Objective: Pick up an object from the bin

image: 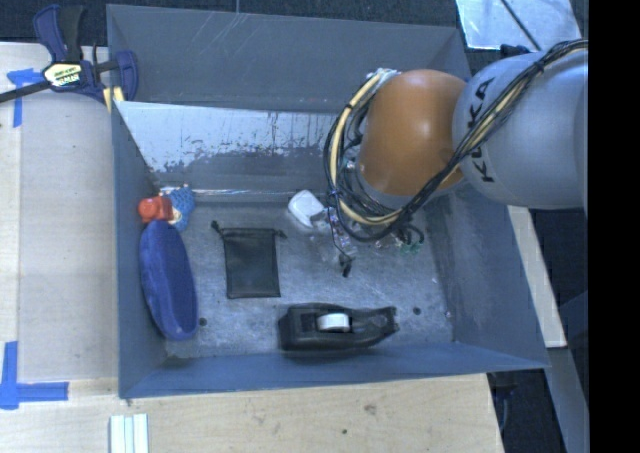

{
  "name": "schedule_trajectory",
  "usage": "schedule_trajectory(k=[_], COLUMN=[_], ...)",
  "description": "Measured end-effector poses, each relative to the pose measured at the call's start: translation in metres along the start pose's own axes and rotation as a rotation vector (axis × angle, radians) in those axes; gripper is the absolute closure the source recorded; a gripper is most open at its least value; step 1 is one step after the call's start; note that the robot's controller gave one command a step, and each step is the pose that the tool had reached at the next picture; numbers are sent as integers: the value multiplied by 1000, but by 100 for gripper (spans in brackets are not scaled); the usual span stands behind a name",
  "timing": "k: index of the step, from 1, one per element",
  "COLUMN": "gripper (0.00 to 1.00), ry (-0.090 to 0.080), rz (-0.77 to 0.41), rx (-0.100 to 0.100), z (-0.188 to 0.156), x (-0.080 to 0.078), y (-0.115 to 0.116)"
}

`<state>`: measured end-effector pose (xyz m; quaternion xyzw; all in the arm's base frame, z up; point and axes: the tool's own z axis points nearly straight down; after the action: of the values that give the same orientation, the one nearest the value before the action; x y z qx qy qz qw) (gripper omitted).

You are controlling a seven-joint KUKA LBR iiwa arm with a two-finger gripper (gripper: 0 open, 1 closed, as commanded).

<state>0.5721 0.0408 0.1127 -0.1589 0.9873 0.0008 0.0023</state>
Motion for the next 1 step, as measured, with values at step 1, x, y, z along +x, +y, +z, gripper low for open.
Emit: schedule_trajectory(k=[1], gripper=[0], ry=[-1], rz=[2], rx=[2], z=[-1], x=[0], y=[-2])
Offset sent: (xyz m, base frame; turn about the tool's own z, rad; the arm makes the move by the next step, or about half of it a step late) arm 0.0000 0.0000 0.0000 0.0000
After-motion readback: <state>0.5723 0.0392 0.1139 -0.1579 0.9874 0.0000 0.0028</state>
